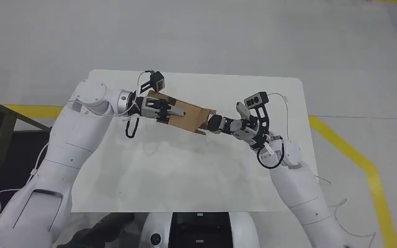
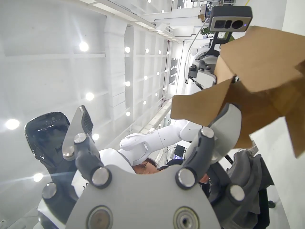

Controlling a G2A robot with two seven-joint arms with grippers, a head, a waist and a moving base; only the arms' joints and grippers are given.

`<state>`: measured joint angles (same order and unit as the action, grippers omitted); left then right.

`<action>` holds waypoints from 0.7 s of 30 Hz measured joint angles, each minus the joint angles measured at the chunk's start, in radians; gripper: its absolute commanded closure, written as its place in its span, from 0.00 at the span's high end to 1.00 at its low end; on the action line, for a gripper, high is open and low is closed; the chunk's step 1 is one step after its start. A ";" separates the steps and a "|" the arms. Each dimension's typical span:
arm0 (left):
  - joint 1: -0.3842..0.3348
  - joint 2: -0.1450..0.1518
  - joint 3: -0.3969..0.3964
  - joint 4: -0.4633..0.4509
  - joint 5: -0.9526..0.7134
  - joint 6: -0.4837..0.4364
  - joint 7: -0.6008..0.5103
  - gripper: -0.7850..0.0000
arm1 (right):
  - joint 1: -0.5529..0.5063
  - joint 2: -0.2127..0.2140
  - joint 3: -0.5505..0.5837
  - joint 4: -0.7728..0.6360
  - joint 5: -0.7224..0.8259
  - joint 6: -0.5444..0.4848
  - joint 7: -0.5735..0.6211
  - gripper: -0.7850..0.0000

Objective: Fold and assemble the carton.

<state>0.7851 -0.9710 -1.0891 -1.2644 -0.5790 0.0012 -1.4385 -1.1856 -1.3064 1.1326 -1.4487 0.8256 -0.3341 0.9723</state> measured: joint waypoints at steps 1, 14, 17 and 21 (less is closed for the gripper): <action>-0.001 0.000 -0.002 0.004 -0.004 0.001 0.000 0.00 | -0.002 0.000 0.000 0.003 0.001 0.002 0.000 1.00; -0.006 -0.002 0.017 -0.009 0.008 0.016 -0.034 0.00 | 0.034 -0.016 -0.042 0.054 0.014 -0.004 0.000 1.00; -0.007 -0.001 0.020 -0.015 0.016 0.018 -0.048 0.00 | 0.044 -0.018 -0.037 0.069 0.014 -0.021 -0.007 1.00; -0.007 0.000 0.023 -0.014 0.012 0.026 -0.071 0.00 | 0.053 -0.019 -0.028 0.077 0.020 -0.022 -0.011 1.00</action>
<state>0.7779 -0.9712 -1.0665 -1.2787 -0.5671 0.0275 -1.5099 -1.1321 -1.3255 1.1046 -1.3722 0.8453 -0.3563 0.9618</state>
